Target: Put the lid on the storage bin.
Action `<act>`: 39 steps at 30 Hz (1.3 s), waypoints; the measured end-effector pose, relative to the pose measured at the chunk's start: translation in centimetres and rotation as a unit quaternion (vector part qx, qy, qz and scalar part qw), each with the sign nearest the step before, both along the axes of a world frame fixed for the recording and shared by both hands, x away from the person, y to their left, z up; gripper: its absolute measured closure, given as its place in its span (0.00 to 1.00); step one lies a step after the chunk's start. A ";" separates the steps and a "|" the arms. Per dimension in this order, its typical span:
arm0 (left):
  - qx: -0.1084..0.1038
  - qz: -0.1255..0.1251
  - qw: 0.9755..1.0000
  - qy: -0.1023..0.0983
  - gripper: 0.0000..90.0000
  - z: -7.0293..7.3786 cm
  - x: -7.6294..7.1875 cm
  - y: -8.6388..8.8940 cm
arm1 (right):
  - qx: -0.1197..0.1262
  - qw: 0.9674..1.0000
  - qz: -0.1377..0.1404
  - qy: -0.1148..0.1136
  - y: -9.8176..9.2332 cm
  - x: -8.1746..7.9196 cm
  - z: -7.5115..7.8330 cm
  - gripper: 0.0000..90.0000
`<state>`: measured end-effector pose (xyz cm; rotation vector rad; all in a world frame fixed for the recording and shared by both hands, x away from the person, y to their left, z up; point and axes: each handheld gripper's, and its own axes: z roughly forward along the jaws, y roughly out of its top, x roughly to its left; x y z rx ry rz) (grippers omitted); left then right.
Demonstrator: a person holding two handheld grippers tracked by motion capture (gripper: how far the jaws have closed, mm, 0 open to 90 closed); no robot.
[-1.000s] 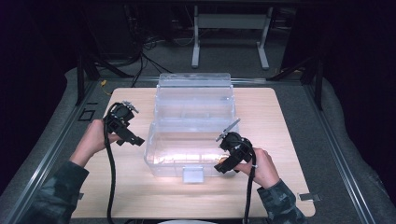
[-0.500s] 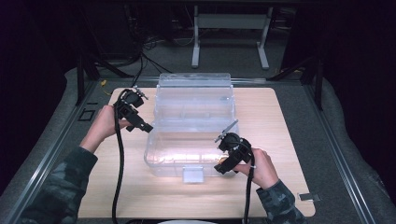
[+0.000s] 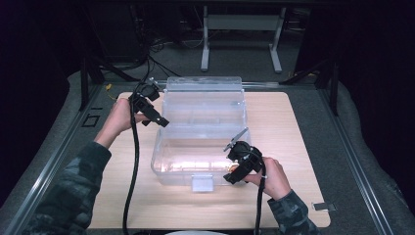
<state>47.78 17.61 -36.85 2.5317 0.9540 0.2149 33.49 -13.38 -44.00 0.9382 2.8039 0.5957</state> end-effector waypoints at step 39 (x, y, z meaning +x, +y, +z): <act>0.000 -0.021 1.000 -0.012 0.68 -1.7 4.9 -6.4 | -0.011 1.000 0.013 -0.015 1.6 -0.7 -1.7 0.62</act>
